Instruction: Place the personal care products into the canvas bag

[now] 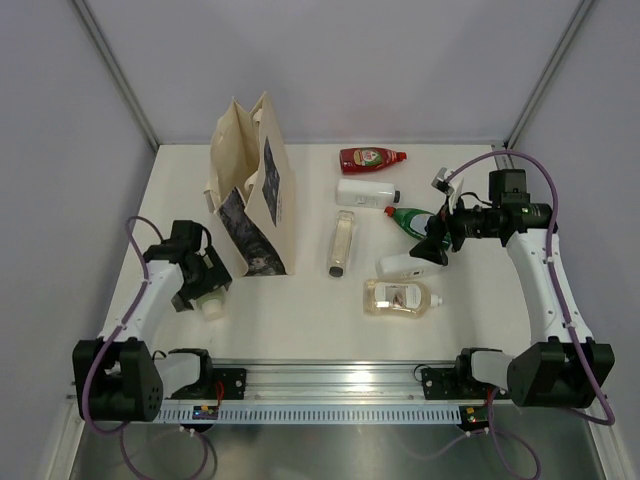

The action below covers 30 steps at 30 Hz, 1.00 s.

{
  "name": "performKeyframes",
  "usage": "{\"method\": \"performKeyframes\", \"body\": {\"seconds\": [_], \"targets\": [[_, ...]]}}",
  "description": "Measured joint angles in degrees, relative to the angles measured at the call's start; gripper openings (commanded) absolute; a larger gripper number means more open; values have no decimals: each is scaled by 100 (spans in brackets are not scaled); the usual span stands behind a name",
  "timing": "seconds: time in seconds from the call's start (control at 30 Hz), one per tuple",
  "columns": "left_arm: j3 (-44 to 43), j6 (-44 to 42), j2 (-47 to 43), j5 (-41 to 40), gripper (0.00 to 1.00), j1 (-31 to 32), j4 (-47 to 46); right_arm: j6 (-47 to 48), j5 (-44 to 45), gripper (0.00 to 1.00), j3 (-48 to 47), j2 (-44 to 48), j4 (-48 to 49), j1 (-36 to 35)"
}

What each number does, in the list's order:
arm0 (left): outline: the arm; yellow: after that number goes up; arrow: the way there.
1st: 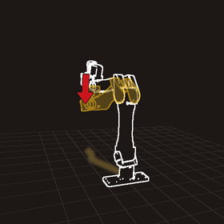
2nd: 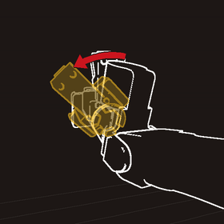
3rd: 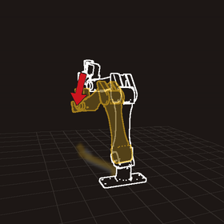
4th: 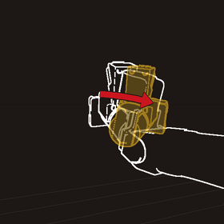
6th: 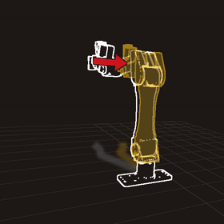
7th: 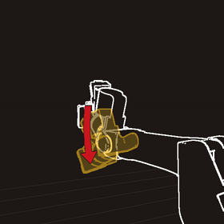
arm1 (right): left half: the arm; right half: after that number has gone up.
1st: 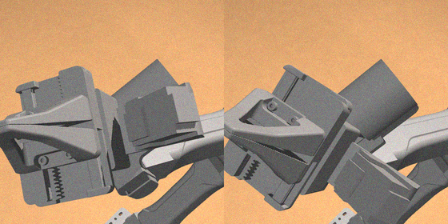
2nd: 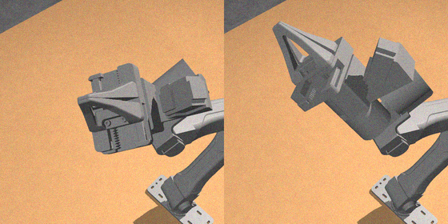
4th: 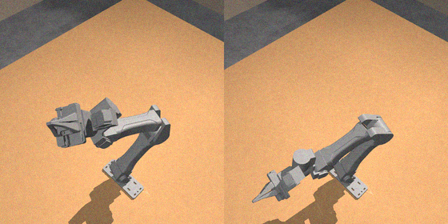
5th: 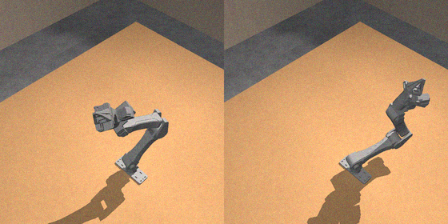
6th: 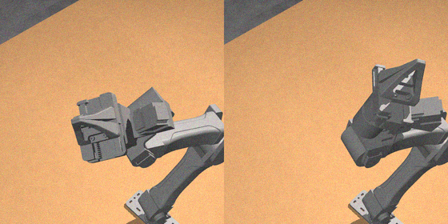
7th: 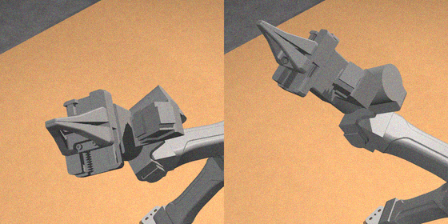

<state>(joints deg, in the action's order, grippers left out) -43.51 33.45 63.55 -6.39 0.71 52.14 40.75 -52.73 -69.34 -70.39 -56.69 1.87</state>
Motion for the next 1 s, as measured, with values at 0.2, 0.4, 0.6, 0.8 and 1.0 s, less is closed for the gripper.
{"method": "performKeyframes", "body": {"seconds": [0.2,0.4,0.6,0.8,1.0], "targets": [[-2,37,848,-328,99,4,-286,-4,-210,100,24,-116,125,0],[-20,7,1882,-398,90,-26,-946,-2,-291,100,24,-273,188,0],[-297,-48,2293,-184,51,-221,-1272,24,-361,99,24,-350,195,0],[-258,-76,2227,-26,0,-531,-1364,44,-400,99,55,-350,188,0],[-90,39,1287,249,0,-916,-1084,74,-492,100,59,-352,103,0]]}}
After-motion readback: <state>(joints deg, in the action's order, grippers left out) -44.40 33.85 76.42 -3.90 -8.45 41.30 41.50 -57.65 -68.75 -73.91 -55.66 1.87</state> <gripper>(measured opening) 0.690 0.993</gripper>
